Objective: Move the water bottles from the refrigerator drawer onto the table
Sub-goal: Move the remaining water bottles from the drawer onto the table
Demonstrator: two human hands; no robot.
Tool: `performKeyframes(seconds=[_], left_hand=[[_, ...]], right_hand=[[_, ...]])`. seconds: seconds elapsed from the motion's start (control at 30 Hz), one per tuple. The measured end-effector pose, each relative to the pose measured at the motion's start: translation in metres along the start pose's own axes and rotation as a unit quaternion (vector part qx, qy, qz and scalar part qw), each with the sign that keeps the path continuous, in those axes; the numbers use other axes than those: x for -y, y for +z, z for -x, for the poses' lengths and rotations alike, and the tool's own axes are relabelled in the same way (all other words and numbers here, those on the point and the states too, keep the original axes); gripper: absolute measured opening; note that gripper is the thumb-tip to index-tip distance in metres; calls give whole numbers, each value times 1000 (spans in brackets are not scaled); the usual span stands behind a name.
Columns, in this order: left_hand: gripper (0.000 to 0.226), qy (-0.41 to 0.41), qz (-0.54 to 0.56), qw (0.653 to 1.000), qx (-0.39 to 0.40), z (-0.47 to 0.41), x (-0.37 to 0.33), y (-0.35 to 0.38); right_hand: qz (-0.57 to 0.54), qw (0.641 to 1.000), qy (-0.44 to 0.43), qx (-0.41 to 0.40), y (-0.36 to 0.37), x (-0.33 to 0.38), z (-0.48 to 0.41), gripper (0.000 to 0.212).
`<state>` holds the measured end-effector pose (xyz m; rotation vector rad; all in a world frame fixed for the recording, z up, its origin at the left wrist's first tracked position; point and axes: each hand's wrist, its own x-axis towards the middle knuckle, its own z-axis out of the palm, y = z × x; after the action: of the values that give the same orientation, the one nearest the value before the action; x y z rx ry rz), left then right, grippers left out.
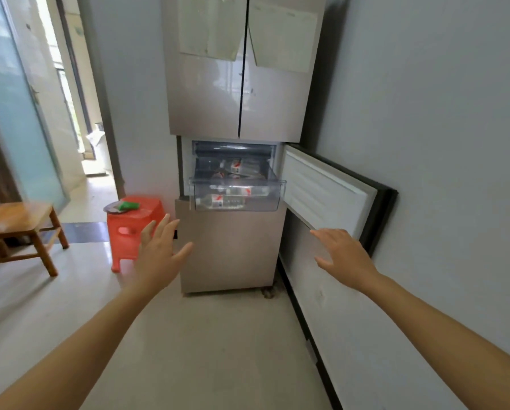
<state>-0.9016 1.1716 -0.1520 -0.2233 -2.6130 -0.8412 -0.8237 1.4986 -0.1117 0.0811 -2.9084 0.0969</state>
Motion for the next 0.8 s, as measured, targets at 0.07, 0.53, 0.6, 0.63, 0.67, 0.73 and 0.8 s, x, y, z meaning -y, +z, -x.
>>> performKeyframes(seconds=[0.07, 0.53, 0.6, 0.63, 0.67, 0.73, 0.8], left_hand=[[55, 8, 1, 1000, 10, -38, -8, 25], [58, 46, -25, 996, 71, -181, -98, 175], [54, 24, -4, 998, 51, -202, -110, 185], [52, 17, 3, 999, 46, -209, -114, 188], [51, 12, 3, 999, 42, -214, -116, 193], [53, -3, 1, 1000, 24, -223, -116, 201], [62, -27, -5, 1000, 12, -224, -110, 203]], right_hand=[[-11, 1000, 17, -13, 1, -24, -32, 55], [-57, 998, 21, -4, 52, -167, -167, 54], [-76, 997, 4, -5, 57, -179, -201, 54], [-85, 996, -5, 2, 60, -180, -214, 54], [-93, 995, -13, 14, 66, -181, -226, 54], [-107, 993, -42, 32, 80, -182, -254, 54], [-126, 989, -66, 44, 94, -177, -276, 54]])
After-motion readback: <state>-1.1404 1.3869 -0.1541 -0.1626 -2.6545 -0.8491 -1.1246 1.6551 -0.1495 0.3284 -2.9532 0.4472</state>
